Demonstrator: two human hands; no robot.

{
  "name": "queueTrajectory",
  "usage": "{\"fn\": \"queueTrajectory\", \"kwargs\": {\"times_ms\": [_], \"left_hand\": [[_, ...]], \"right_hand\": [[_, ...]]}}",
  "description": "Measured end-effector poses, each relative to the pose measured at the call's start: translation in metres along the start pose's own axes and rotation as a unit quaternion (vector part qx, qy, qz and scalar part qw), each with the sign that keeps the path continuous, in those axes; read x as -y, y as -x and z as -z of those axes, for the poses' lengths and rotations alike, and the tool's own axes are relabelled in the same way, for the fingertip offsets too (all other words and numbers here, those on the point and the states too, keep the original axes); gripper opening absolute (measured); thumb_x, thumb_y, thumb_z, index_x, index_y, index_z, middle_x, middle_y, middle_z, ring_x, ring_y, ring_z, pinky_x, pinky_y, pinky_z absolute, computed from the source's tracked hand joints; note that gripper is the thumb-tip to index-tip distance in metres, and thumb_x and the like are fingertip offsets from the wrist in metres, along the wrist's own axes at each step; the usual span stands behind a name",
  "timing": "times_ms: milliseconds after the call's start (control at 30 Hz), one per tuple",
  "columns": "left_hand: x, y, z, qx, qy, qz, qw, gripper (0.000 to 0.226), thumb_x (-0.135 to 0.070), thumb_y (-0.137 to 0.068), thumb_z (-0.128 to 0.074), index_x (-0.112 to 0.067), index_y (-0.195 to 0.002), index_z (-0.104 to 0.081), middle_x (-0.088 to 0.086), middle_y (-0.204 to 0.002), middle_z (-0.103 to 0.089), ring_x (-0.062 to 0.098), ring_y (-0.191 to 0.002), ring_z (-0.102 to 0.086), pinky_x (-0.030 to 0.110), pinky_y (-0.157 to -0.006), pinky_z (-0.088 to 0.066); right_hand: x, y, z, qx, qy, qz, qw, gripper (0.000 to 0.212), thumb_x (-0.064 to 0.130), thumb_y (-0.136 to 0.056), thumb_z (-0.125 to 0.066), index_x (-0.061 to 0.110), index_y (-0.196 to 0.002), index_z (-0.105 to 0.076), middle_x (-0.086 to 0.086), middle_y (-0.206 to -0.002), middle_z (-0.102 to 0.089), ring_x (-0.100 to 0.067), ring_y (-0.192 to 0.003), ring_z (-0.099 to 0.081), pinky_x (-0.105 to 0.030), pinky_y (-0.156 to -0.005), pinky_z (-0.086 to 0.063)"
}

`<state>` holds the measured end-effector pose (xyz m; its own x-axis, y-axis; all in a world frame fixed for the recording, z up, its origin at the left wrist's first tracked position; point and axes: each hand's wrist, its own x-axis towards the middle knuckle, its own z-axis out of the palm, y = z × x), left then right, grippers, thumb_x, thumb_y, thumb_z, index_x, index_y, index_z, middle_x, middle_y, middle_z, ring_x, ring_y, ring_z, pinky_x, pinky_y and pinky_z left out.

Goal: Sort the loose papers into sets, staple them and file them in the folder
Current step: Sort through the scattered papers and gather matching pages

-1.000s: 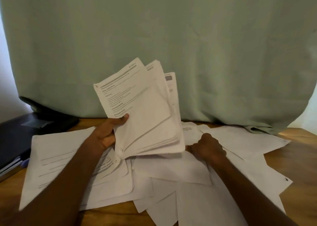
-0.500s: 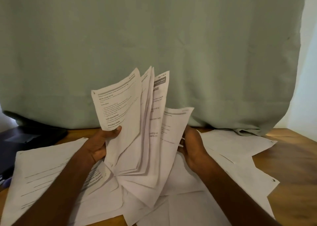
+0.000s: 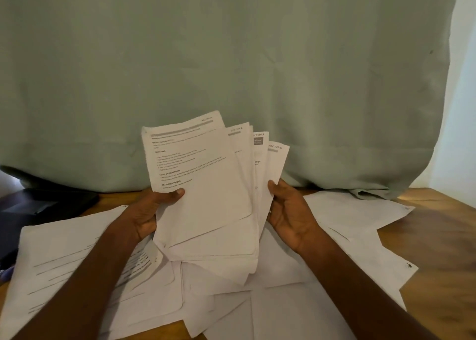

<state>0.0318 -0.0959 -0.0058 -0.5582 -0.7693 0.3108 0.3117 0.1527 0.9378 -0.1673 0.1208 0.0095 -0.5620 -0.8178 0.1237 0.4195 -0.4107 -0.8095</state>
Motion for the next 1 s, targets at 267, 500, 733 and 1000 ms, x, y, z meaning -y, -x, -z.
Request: {"fn": "queueTrajectory", "kwargs": {"times_ms": [267, 500, 733, 1000], "left_hand": [[-0.008, 0.001, 0.006, -0.067, 0.014, 0.014, 0.998, 0.048, 0.008, -0.096, -0.06, -0.005, -0.143, -0.055, 0.013, -0.142, -0.06, 0.028, -0.127, -0.057, 0.044, -0.113, -0.043], [0.0, -0.004, 0.023, -0.148, 0.042, 0.042, 0.987, 0.046, -0.002, -0.102, -0.058, 0.0, -0.147, -0.049, 0.016, -0.153, -0.05, 0.034, -0.139, -0.049, 0.045, -0.122, -0.034], [0.002, -0.002, 0.022, -0.152, 0.051, 0.071, 0.985, 0.024, -0.001, -0.102, -0.057, -0.009, -0.124, -0.064, 0.01, -0.133, -0.064, 0.022, -0.108, -0.064, 0.042, -0.113, -0.044], [0.001, -0.001, 0.019, -0.136, 0.032, 0.051, 0.989, 0.047, -0.003, -0.104, -0.053, -0.004, -0.15, -0.045, 0.015, -0.154, -0.048, 0.033, -0.138, -0.048, 0.046, -0.124, -0.031]], "right_hand": [[0.013, -0.002, 0.014, -0.176, 0.389, 0.119, 0.896, 0.015, 0.023, -0.099, -0.058, 0.021, -0.102, -0.073, 0.003, -0.094, -0.077, -0.024, -0.087, -0.072, -0.033, -0.074, -0.049], [0.009, -0.002, 0.04, -0.178, 0.772, -0.001, 0.61, 0.055, 0.068, -0.092, -0.054, 0.017, -0.111, -0.064, -0.007, -0.12, -0.064, -0.027, -0.109, -0.06, -0.037, -0.09, -0.049], [-0.018, 0.007, 0.021, -0.107, 0.826, -0.061, 0.55, 0.084, 0.087, -0.074, -0.058, 0.022, -0.127, -0.056, -0.01, -0.139, -0.052, -0.032, -0.13, -0.046, -0.046, -0.104, -0.041], [-0.013, -0.013, 0.041, -0.16, 0.727, -0.079, 0.663, 0.082, 0.064, -0.067, -0.084, 0.018, -0.128, -0.052, -0.006, -0.134, -0.06, -0.03, -0.122, -0.057, -0.043, -0.1, -0.049]]}}
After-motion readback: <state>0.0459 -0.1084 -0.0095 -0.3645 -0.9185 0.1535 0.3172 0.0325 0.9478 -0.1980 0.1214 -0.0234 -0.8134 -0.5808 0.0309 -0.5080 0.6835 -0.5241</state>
